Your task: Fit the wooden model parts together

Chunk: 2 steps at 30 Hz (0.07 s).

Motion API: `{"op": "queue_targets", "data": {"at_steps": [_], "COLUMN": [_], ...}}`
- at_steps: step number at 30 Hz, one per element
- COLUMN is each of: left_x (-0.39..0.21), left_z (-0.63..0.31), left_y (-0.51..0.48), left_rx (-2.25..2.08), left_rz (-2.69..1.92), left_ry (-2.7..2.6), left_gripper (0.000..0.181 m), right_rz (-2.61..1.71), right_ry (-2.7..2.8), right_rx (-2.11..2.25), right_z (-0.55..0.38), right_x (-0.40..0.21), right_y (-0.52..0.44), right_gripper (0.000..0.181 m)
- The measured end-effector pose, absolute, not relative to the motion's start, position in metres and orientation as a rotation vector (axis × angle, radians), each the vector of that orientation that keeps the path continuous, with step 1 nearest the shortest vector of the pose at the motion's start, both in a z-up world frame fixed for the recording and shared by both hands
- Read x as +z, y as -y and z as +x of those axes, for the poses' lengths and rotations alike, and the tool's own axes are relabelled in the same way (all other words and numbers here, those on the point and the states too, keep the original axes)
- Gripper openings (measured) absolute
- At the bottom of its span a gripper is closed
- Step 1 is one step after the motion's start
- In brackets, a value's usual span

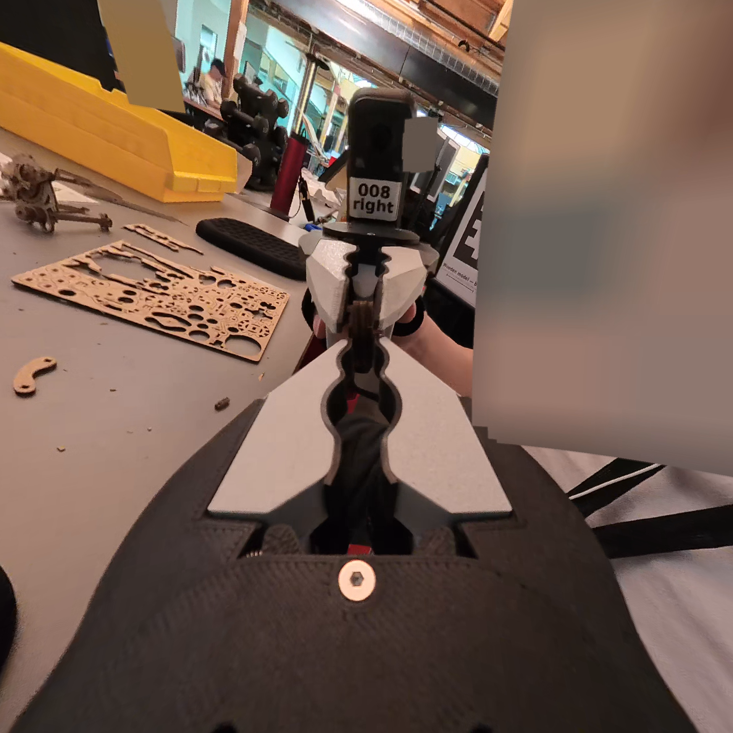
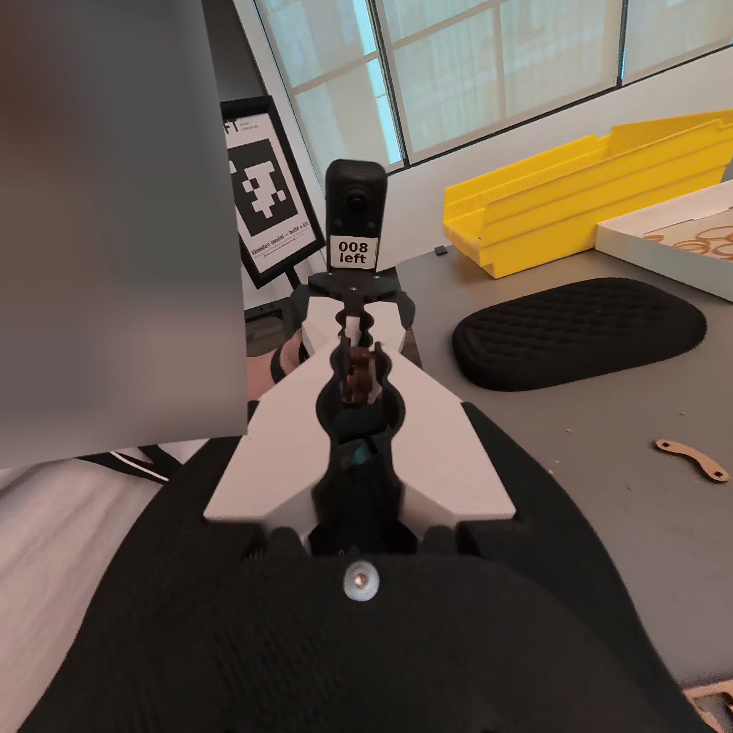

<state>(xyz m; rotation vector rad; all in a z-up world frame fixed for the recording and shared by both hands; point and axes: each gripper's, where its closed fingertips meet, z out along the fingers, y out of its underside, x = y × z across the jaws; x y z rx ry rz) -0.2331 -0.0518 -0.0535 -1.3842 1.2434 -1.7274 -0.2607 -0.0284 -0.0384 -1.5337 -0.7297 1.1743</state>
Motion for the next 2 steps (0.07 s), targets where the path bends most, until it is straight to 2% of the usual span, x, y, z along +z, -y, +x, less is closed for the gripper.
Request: {"op": "queue_targets", "data": {"at_steps": [2], "left_x": [-0.0506], "left_z": [-0.2336], "left_y": [0.0533], "left_rx": [-1.687], "left_rz": [-1.335], "left_ry": [-1.248], "left_gripper": [0.006], "right_rz": [-1.521], "right_ry": [0.742], "right_rx": [1.186], "right_z": [-0.2623], "right_x": [-0.0361], "right_y": [0.0316], "right_gripper": [0.010]}}
